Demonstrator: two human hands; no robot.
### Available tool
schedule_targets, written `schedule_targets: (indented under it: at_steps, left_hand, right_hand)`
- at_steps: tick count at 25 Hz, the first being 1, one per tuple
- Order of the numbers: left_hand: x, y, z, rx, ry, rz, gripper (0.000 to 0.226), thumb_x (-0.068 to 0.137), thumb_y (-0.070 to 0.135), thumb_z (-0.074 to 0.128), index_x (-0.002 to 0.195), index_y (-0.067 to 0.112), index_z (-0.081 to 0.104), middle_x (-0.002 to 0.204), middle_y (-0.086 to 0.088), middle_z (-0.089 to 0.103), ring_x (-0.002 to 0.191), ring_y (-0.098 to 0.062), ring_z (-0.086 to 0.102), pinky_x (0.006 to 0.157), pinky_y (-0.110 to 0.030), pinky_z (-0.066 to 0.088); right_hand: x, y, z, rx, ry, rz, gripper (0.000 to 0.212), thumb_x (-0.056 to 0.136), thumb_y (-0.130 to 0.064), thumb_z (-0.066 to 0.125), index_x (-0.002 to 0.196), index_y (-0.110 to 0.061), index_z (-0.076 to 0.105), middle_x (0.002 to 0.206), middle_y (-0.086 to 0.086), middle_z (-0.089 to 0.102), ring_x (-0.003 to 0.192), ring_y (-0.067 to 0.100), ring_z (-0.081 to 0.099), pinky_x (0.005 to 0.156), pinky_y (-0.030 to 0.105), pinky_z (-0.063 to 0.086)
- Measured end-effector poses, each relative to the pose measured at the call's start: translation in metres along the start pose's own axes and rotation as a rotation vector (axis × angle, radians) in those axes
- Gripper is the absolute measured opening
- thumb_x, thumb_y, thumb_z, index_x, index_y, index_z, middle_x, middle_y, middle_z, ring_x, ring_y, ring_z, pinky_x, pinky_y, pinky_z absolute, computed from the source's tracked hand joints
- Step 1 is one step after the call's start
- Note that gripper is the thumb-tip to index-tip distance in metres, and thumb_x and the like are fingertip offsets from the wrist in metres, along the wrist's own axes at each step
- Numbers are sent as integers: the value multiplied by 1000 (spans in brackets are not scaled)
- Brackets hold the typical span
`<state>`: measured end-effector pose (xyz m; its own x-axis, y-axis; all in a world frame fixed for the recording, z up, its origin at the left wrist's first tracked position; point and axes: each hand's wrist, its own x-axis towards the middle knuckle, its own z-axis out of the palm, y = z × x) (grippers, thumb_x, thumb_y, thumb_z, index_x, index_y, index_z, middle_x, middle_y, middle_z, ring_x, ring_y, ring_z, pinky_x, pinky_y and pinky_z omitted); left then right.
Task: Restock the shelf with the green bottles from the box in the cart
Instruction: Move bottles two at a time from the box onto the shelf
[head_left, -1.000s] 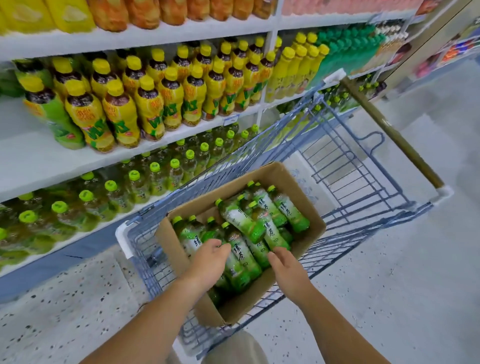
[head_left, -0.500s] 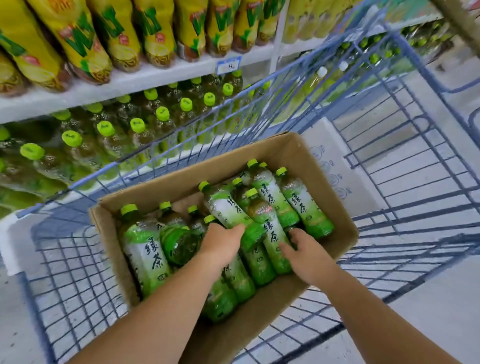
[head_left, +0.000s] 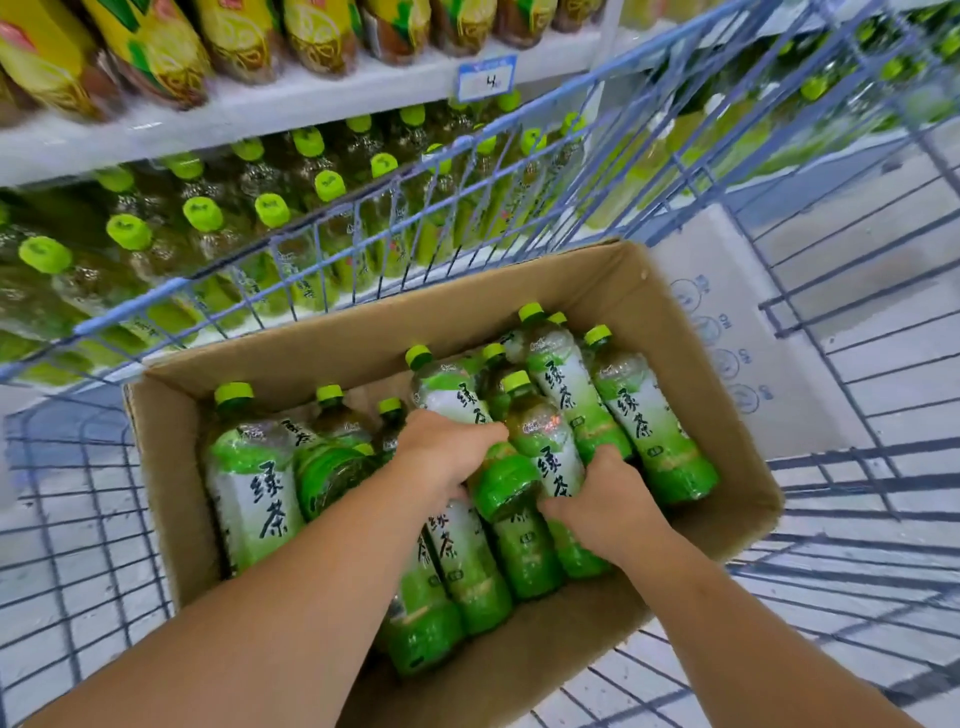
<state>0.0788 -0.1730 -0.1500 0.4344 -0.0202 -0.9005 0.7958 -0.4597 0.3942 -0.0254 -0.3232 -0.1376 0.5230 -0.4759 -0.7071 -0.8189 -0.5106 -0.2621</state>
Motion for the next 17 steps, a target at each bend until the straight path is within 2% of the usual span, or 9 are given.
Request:
schedule_targets:
  at_steps: [3, 5, 7, 8, 10, 12, 13, 15, 17]
  left_hand:
    - [-2, -2, -6, -98, -62, -26, 46, 69, 23, 89, 101, 6, 61, 91, -12, 69, 69, -24, 73, 47, -32, 57]
    - [-2, -8, -12, -120, -94, -32, 42, 69, 21, 89, 100, 6, 64, 92, -13, 73, 68, -24, 75, 48, -30, 57]
    - [-5, -13, -18, -117, -138, -14, 37, 70, 17, 87, 99, 7, 68, 88, -12, 76, 67, -23, 76, 50, -30, 58]
    - [-7, -15, -21, -100, -156, 2, 34, 70, 15, 86, 99, 8, 69, 86, -11, 77, 68, -22, 76, 53, -32, 59]
    - [-15, -22, -26, -49, -186, 30, 34, 67, 16, 83, 99, 10, 72, 87, -11, 78, 75, -25, 76, 66, -41, 63]
    - [-25, -26, -35, -17, -198, 59, 32, 63, 19, 80, 94, 11, 74, 85, -10, 78, 78, -28, 76, 75, -47, 62]
    - [-30, -28, -40, -13, -209, 76, 30, 62, 20, 79, 91, 12, 75, 84, -9, 78, 76, -27, 76, 75, -45, 62]
    - [-42, -31, -52, -21, -243, 121, 26, 64, 22, 76, 89, 13, 76, 82, -8, 78, 75, -25, 76, 74, -42, 63]
    - [-56, -33, -61, -47, -274, 195, 22, 65, 22, 72, 86, 17, 72, 81, -5, 77, 73, -21, 75, 74, -41, 62]
  right_hand:
    - [2, -2, 0, 7, 12, 3, 58, 68, -30, 87, 101, -12, 43, 93, 6, 60, 72, 18, 61, 48, 25, 42]
    - [1, -3, 2, 24, 16, 4, 56, 67, -32, 86, 100, -12, 45, 92, 4, 59, 70, 12, 57, 45, 22, 38]
    - [-2, -5, 3, 48, 21, 17, 48, 68, -36, 82, 98, -10, 55, 88, 3, 63, 68, 12, 59, 45, 23, 39]
    - [-3, -6, 3, 81, 10, 21, 40, 68, -36, 79, 94, -10, 62, 84, 4, 67, 68, 15, 62, 48, 25, 45]
    - [-6, -7, 2, 210, -49, 35, 28, 69, -33, 76, 88, -13, 70, 82, 7, 72, 73, 22, 69, 64, 38, 59]
    - [-10, -9, -2, 288, -109, 61, 27, 72, -34, 76, 90, -15, 69, 88, 6, 72, 80, 23, 70, 76, 44, 60]
    - [-12, -11, -4, 292, -120, 59, 28, 74, -36, 76, 91, -17, 66, 90, 4, 70, 81, 21, 68, 74, 42, 60]
    - [-19, -17, -6, 309, -98, 38, 30, 76, -39, 75, 92, -19, 59, 88, -3, 63, 76, 11, 62, 60, 31, 52]
    - [-26, -23, -6, 327, -55, -3, 42, 77, -40, 74, 106, -13, 59, 85, -13, 57, 71, 1, 55, 53, 23, 41]
